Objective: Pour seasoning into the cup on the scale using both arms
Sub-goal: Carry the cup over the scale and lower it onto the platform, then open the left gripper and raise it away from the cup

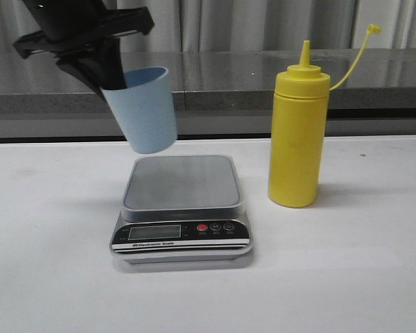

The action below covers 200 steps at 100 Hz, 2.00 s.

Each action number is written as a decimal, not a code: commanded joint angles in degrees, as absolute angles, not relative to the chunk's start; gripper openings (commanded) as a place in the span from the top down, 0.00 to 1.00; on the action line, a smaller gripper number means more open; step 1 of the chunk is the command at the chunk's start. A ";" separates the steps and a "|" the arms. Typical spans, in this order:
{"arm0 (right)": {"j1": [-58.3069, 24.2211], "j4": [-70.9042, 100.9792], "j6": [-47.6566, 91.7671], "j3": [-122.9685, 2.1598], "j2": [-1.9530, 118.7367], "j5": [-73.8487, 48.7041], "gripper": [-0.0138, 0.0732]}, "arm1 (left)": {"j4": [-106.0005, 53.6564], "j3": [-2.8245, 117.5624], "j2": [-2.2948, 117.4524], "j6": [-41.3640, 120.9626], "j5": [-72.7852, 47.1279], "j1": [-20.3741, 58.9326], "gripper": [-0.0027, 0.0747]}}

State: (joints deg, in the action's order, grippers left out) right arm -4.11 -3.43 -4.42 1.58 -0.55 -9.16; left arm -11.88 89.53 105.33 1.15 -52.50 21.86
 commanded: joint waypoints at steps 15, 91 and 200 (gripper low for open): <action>-3.84 -4.18 -4.28 0.33 -1.72 -4.40 0.92 | -11.63 98.24 109.28 1.25 -54.04 25.68 0.99; -3.84 -4.18 -4.28 0.33 -1.72 -4.40 0.92 | -9.75 99.41 113.04 1.25 -55.36 26.96 0.99; -3.84 -4.18 -4.28 0.33 -1.72 -4.40 0.92 | -4.16 99.46 97.97 2.16 -53.98 26.84 0.22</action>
